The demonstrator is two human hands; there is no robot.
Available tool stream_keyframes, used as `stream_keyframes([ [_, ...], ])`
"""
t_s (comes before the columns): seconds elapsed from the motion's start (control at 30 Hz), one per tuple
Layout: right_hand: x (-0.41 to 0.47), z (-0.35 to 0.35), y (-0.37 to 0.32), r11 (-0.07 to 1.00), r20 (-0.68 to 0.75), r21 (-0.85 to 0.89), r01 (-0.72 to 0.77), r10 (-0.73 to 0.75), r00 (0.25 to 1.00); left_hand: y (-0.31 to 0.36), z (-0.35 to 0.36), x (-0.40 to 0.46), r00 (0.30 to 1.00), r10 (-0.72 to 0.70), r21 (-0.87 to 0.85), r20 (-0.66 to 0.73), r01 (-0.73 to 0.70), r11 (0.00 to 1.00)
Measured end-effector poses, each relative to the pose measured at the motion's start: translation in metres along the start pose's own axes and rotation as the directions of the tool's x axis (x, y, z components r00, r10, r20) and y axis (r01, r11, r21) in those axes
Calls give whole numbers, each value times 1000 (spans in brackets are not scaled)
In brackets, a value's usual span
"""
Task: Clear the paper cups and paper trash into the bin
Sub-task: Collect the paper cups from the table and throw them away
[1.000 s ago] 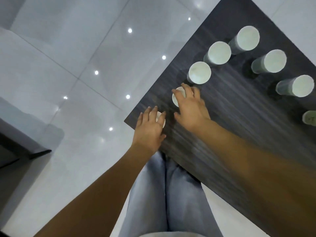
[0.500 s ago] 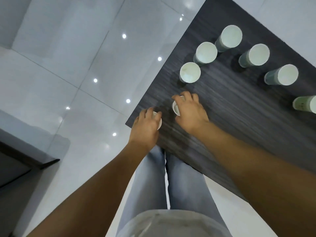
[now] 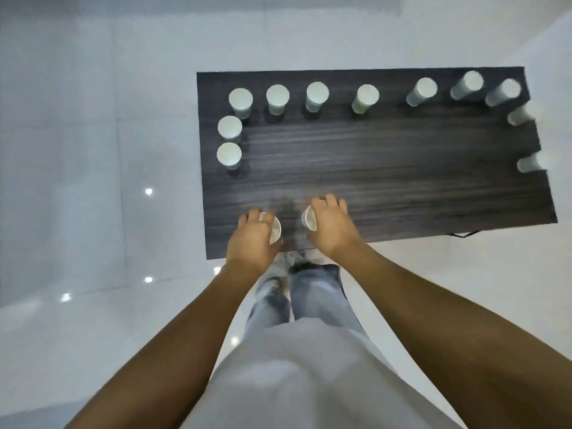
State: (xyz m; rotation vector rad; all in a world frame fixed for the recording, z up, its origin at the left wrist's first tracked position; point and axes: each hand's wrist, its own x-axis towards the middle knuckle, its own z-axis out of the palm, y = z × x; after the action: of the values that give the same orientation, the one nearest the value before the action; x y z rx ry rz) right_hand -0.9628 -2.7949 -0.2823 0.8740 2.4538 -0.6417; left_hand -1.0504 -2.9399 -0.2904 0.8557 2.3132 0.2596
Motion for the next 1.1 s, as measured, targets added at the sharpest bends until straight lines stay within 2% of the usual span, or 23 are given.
stream_keyframes([
  [0.2, -115, -9, 69, 936, -101, 226, -268, 297, 950, 81, -6, -52, 965, 235, 147, 118, -251, 957],
  [0.37, -206, -16, 148, 826, -208, 416, -379, 492, 845, 182, 7, -69, 878, 423, 257, 225, -472, 843],
  [0.5, -294, -8, 224, 714, -246, 546, -439, 638, 730, 287, 53, -101, 773, 557, 333, 303, -633, 699],
  [0.63, -398, 15, 314, 595, -222, 631, -498, 753, 619, 398, 130, -156, 644, 624, 366, 442, -765, 530],
  [0.73, -482, 34, 381, 516, -202, 674, -528, 817, 540, 472, 189, -204, 545, 675, 358, 497, -837, 413],
  [0.9, -605, 70, 466, 334, -133, 749, -573, 922, 364, 564, 272, -275, 399, 725, 307, 561, -914, 265],
  [1.1, -676, 91, 551, 195, -65, 804, -562, 968, 243, 662, 347, -312, 269, 733, 289, 624, -952, 103],
])
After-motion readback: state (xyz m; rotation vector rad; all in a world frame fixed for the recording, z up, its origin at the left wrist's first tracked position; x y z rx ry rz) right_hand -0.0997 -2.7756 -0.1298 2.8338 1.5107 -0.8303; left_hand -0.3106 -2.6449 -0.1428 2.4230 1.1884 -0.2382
